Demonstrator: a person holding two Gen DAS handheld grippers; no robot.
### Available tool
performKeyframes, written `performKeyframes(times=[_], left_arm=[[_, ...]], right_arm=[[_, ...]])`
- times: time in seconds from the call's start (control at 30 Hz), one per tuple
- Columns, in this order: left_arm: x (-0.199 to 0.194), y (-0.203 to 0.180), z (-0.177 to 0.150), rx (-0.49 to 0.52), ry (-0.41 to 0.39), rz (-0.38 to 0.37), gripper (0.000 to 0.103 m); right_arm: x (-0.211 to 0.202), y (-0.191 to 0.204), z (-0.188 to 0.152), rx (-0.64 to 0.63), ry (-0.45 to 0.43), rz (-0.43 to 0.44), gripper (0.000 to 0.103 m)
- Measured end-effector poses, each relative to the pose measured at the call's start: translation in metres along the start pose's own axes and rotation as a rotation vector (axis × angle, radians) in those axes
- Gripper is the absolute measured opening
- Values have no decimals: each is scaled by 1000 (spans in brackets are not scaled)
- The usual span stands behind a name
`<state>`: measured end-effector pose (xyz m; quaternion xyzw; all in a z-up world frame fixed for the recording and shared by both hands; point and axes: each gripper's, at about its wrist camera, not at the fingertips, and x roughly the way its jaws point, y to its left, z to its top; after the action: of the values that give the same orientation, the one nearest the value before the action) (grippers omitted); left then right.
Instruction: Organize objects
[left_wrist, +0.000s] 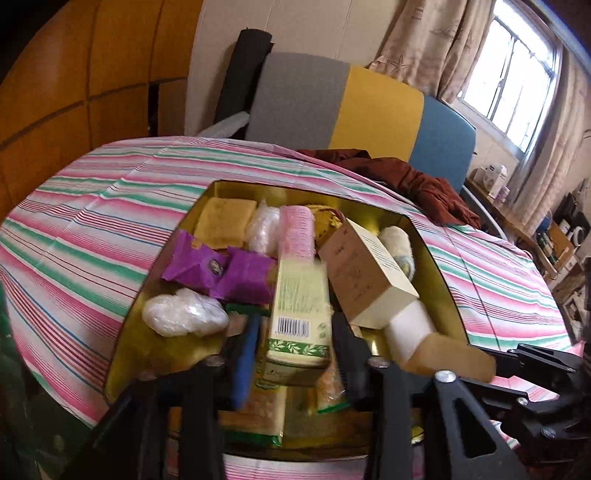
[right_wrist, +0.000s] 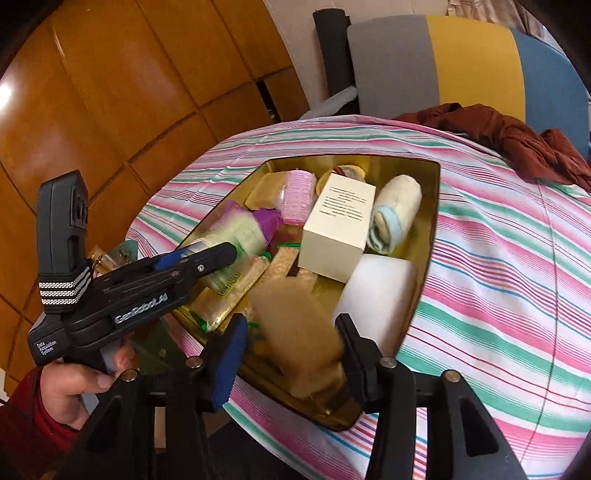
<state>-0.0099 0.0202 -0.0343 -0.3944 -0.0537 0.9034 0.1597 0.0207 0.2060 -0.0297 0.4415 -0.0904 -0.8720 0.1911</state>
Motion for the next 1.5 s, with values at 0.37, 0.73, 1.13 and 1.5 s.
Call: performKeyframes(times=[0.37,0.73,1.13,1.5], left_arm=[[-41,18,3,-123,-138,119,103],[-53,1,4,-157,-92,229,103],[-73,-19,6,-89,-108,351,103],[-78,-36,9,-12,-77,490,103]], right_arm=[[-20,5,-3,-94,-36,-58,36],[14,11,6,-98,13,-80,29],[-23,12,22,-74,-104,-236,48],[-33,13,24,-24,-95,-347,63]])
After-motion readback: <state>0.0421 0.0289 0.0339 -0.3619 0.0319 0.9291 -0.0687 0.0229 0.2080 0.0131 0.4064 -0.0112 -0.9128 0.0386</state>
